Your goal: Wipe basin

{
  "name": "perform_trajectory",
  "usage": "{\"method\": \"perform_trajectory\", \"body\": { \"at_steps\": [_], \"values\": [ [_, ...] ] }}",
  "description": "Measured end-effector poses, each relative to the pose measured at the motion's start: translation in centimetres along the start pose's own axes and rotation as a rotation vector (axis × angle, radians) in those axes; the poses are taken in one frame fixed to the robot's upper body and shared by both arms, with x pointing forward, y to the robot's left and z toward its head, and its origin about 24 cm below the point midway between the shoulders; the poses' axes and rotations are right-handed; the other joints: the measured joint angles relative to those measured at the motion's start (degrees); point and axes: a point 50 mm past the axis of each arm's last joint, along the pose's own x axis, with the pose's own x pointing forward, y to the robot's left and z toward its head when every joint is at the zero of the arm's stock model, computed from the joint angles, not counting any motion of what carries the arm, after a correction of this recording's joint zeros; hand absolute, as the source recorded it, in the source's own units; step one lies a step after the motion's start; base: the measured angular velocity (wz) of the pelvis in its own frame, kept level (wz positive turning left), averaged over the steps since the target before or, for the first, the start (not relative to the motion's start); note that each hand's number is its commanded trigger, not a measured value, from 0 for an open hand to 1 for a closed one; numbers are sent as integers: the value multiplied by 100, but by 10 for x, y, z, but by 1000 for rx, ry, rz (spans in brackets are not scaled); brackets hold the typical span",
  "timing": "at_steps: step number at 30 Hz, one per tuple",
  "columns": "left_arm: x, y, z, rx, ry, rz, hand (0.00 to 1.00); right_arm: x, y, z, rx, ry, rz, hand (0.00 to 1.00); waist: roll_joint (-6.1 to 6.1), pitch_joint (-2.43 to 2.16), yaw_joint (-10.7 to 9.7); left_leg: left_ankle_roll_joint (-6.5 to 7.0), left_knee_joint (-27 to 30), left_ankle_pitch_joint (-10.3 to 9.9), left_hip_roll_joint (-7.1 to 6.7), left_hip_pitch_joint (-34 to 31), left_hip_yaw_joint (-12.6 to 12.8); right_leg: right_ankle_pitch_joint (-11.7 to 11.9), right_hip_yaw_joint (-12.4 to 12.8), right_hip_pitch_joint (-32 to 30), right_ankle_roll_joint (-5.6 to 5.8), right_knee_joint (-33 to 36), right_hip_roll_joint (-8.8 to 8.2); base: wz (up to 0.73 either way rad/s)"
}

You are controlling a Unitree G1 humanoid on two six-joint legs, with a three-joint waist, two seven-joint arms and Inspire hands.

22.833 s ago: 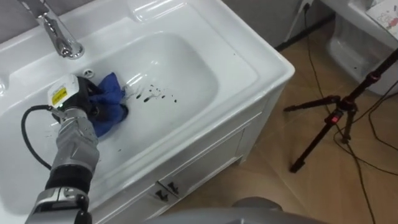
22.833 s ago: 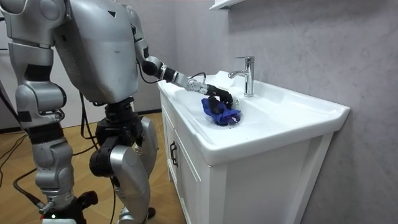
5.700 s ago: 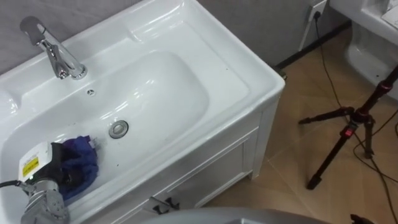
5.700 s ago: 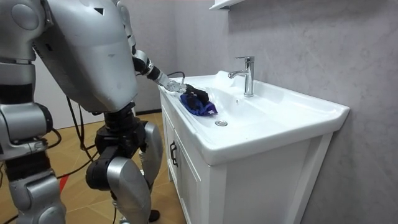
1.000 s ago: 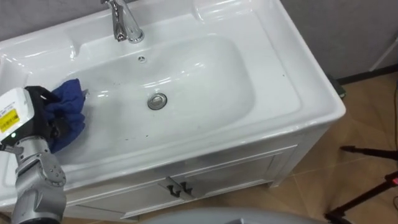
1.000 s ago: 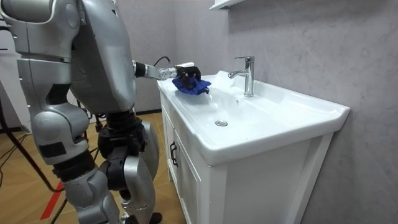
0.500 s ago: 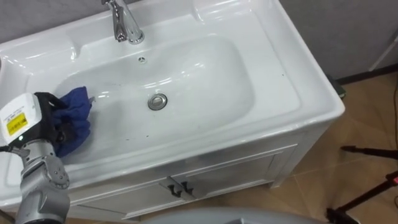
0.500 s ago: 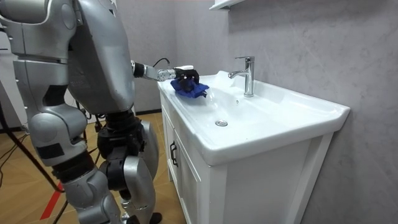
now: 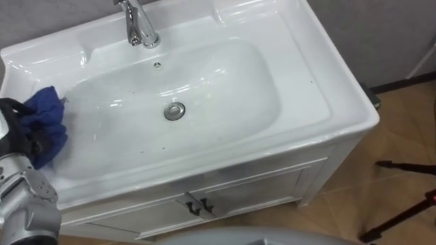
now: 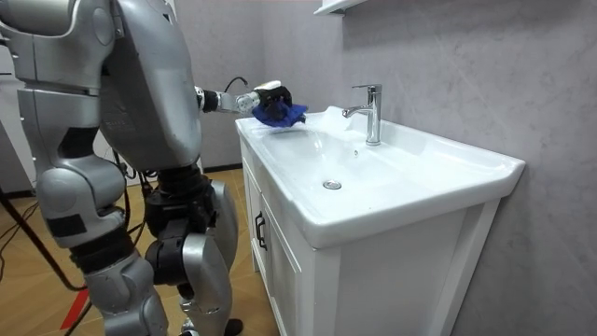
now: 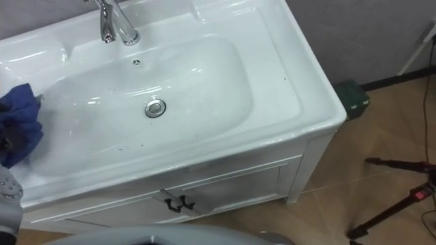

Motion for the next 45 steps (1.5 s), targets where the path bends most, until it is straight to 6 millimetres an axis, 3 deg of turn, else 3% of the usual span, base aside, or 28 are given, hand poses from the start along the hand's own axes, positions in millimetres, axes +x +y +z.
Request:
{"method": "perform_trajectory", "body": {
  "at_steps": [5,6,7,19,28,39,42,45],
  "values": [
    [11,19,0,26,-27,82,100,0,-1,2,-11,-9,-14,0,4,2,16,2,1,-1,-7,-11,-62,-3,-80,6,4,1,-10,9],
    [13,22,-1,39,-31,94,100,0,-1,2,-19,-9,-17,0,-14,19,50,2,1,-1,-9,-11,-82,-3,-83,4,6,5,-10,5],
    [14,23,-1,57,-38,100,100,0,-2,2,-29,-10,-20,0,18,5,69,2,6,-1,-9,-11,-68,-3,-79,4,6,6,-10,0],
    [12,23,-4,106,-35,90,100,-1,-2,-3,-49,1,-12,0,22,12,125,4,6,0,-9,-15,-74,-4,-59,-7,6,10,-9,0],
    [-16,-4,-41,165,63,-84,100,-1,-2,-3,-41,4,-3,0,16,11,71,9,7,-3,-17,24,-67,-11,-8,26,19,-2,-10,-3],
    [-40,-24,-53,181,84,-186,100,-1,-2,-6,-30,7,-6,0,-27,14,-47,11,6,-3,-26,23,-58,-20,-44,50,33,17,-24,2],
    [-44,-25,-55,188,92,-180,0,-1,-2,-8,-30,14,-6,0,-31,11,-47,14,8,-1,-26,35,-22,-20,-8,49,33,25,-24,-5],
    [-44,-26,-55,189,97,-177,0,-1,-2,-8,-30,16,-6,0,-36,9,-47,14,6,-1,-26,38,-5,-20,6,48,33,25,-23,-1]
  ]
}}
